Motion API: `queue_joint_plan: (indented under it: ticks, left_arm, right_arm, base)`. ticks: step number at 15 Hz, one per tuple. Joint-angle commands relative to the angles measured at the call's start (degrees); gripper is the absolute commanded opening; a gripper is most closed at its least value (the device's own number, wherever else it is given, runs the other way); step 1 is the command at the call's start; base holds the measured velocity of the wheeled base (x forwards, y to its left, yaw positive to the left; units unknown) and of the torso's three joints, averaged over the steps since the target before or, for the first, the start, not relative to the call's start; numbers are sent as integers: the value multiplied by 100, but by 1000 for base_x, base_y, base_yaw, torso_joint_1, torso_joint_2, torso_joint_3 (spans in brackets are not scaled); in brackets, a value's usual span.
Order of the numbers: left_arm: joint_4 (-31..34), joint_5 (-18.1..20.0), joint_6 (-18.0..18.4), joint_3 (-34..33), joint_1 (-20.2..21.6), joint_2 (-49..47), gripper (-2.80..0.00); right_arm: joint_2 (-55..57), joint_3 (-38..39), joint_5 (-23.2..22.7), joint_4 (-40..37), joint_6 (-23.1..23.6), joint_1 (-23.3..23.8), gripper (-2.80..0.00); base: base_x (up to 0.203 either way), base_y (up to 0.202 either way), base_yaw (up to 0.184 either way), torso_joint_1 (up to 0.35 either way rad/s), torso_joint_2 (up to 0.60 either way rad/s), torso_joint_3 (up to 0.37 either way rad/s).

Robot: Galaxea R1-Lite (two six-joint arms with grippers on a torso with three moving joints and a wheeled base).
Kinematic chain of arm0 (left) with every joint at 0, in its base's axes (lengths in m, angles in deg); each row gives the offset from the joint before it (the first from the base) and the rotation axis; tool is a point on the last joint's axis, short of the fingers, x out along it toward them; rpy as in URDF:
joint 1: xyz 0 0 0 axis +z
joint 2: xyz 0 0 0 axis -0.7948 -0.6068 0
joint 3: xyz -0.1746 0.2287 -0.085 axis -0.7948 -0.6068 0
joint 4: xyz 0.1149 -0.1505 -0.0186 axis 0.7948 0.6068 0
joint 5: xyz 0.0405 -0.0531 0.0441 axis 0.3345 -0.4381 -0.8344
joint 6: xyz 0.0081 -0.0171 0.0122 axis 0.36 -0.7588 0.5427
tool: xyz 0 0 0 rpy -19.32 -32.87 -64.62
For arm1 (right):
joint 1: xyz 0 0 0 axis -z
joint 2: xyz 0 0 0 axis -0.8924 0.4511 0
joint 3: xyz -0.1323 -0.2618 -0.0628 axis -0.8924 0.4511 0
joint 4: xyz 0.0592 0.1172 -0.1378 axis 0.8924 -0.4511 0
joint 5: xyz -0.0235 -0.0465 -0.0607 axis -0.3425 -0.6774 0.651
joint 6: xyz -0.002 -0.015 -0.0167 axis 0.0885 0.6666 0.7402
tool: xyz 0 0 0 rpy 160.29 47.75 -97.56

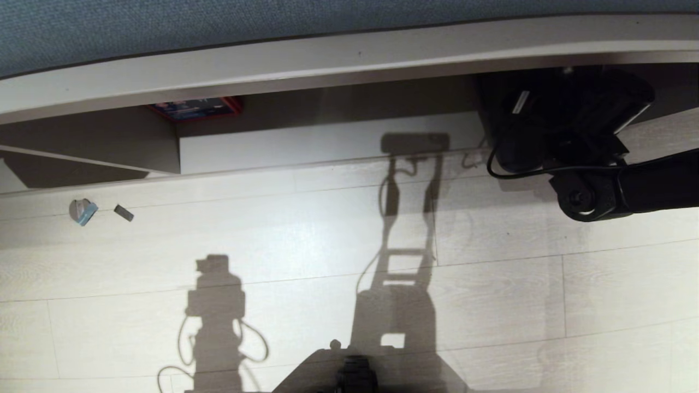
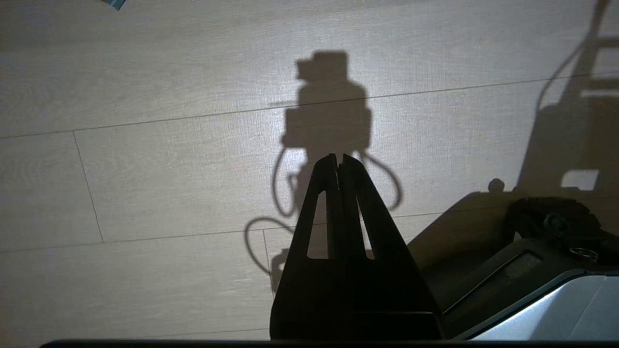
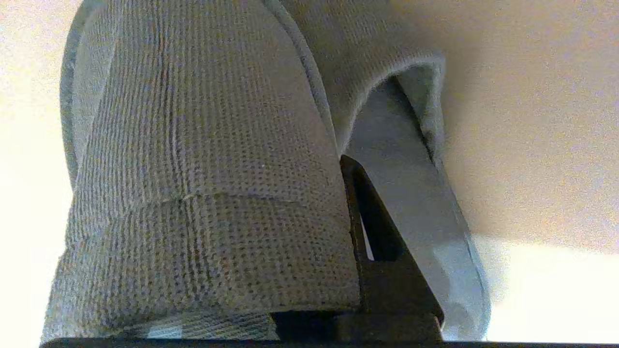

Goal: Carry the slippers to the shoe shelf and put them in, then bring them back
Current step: Pick up the slippers in the shoe cabinet

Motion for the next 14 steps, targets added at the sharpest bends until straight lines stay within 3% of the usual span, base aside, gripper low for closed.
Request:
queue_joint_plan:
  ticks: [1, 6, 14]
  left_arm:
    - [2, -1, -3, 0, 9, 0, -280]
    - [4, -1, -3, 8, 2, 0, -280]
    - [20, -1, -3, 9, 2, 0, -280]
  right_arm:
    - [-151, 146, 102, 23, 39, -4, -280]
    - [-329, 501, 380, -8, 131, -5, -280]
    - [-292, 488, 275, -8, 144, -55, -280]
  base:
    - [0, 0, 0, 0, 0, 0]
    - [0, 0, 0, 0, 0, 0]
    - [0, 0, 0, 0, 0, 0]
